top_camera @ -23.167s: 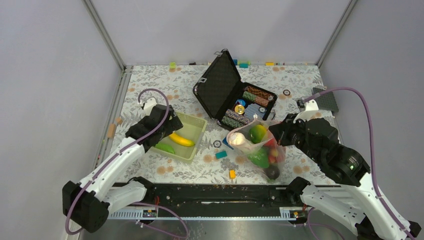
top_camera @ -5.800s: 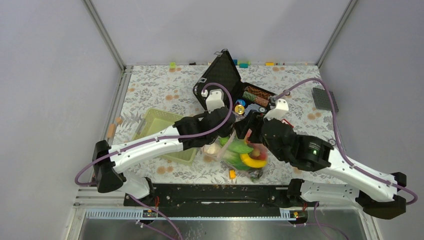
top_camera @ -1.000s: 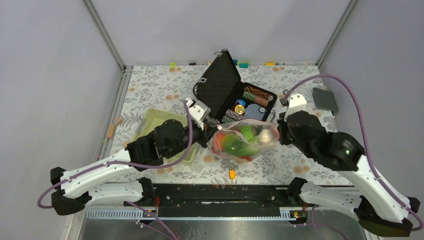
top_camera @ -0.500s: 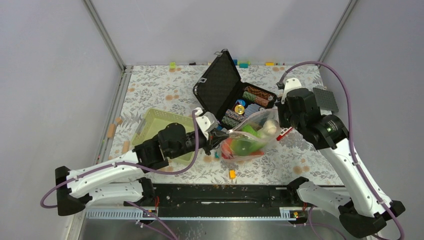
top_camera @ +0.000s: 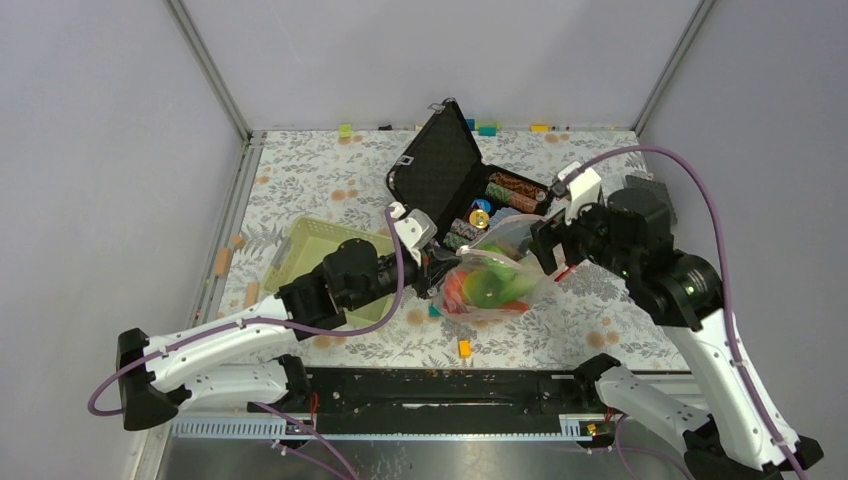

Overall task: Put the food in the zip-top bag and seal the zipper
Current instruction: Zip the zipper food storage bag at the center of the board.

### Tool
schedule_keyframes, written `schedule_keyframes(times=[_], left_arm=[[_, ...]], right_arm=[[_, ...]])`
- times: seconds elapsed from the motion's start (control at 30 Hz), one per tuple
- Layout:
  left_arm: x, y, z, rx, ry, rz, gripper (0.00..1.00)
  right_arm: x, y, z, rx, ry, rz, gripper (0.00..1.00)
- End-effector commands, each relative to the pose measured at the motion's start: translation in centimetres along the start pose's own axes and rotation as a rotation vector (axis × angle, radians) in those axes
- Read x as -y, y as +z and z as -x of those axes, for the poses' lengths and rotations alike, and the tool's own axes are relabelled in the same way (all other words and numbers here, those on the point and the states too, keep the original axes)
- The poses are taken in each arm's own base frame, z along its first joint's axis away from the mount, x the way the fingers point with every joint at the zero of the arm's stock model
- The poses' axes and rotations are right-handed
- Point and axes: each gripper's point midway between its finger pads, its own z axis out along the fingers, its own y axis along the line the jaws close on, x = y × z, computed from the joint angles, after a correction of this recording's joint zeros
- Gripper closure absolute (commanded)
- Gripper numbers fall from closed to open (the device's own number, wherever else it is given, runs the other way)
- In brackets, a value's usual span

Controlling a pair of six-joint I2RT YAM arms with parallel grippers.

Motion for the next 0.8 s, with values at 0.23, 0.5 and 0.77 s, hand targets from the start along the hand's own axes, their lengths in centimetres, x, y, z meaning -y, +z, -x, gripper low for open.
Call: schedule_keyframes(times=[0.23,0.5,0.77], left_arm=[[0.6,-0.1,3.9,0.107,-0.069,-0.010,1.00],[0.7,-0.3,4.2,0.119,-0.077,-0.013,1.00],[0.9,-0.4,4.0,0.116,-0.083,-0.024,1.00]], right_arm=[[-10.6,-3.6,6.3,0.329,-0.273,0.681,0.06],[-12.8,-1.5,7.9,0.290,-0.332,0.778,0.12],[-13.6,1.0,6.6,0.166,-0.418,0.780,0.29]])
